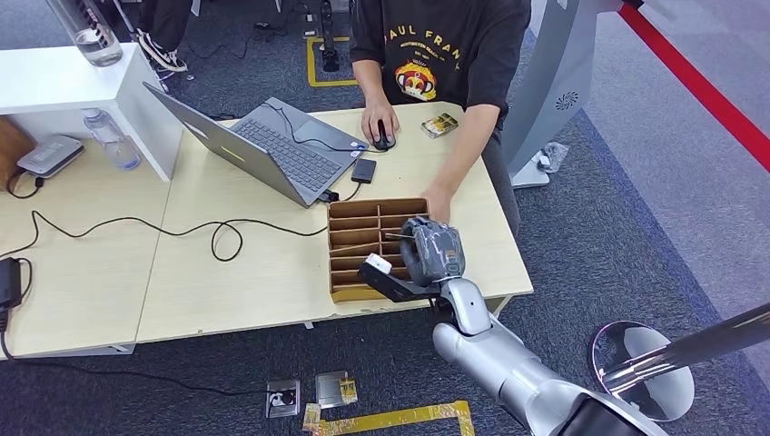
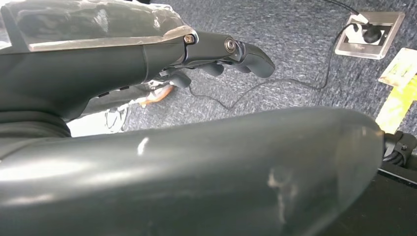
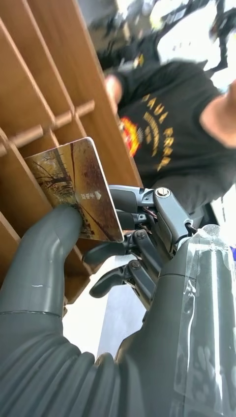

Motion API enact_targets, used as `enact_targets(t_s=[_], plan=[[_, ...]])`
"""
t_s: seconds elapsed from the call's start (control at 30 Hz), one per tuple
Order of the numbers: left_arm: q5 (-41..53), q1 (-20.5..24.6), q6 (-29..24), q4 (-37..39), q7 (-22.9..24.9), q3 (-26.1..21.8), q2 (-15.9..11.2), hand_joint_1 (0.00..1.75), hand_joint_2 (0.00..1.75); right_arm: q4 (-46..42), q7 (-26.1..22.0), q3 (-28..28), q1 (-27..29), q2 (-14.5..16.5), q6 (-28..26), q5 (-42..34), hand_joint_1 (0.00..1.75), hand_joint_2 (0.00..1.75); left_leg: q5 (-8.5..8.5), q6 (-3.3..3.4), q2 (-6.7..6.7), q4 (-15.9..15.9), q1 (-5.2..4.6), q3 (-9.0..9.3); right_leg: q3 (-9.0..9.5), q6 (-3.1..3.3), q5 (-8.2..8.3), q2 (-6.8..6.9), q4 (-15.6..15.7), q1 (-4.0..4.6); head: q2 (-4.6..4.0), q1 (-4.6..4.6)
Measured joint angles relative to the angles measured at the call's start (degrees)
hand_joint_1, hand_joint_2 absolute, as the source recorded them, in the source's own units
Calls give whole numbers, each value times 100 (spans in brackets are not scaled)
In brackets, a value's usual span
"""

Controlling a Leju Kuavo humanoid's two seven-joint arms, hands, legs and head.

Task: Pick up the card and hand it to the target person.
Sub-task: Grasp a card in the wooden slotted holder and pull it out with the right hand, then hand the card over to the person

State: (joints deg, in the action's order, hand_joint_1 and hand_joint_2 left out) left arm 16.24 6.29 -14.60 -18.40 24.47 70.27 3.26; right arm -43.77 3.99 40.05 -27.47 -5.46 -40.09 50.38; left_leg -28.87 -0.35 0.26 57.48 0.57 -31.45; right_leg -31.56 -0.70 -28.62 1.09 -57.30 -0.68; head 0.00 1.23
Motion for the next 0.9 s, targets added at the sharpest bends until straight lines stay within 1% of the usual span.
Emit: enact_targets(t_s=[0.13,0.23,0.3,0.43,0.67,0.77,0.9], plan=[[0,-2,-9,0,2,0,0,0,0,-547,-308,-293,285,24,-8,620,158,175,0,0,0,0,0,-3,-1,0,0,0,0,0,0,1],[0,-2,-18,0,4,0,0,0,0,-1177,-436,-556,525,77,-12,899,153,175,0,0,0,-1,0,-4,-2,0,-1,0,0,0,0,1],[0,-2,-25,0,5,0,0,0,0,-1561,-419,-706,608,104,-13,982,152,175,0,0,0,-1,0,-2,-1,0,0,0,0,0,0,1],[0,-4,-32,0,5,0,0,0,0,-2027,-314,-881,642,109,-10,981,151,175,1,1,1,0,0,0,1,-2,3,0,0,0,0,0],[19,1,-37,0,-1,0,0,0,0,-2201,-267,-1030,533,110,-4,838,155,175,1,1,1,1,0,-1,1,-3,7,-1,0,-1,0,-1],[47,8,-19,0,-5,0,0,0,0,-2136,-248,-1045,424,113,-1,825,156,175,1,1,1,1,0,-2,0,-3,7,-1,0,0,0,-1],[101,30,20,0,-5,1,2,0,0,-1891,-152,-1073,192,116,3,880,153,175,1,1,1,0,0,-2,0,-3,7,-1,0,0,0,-1]])
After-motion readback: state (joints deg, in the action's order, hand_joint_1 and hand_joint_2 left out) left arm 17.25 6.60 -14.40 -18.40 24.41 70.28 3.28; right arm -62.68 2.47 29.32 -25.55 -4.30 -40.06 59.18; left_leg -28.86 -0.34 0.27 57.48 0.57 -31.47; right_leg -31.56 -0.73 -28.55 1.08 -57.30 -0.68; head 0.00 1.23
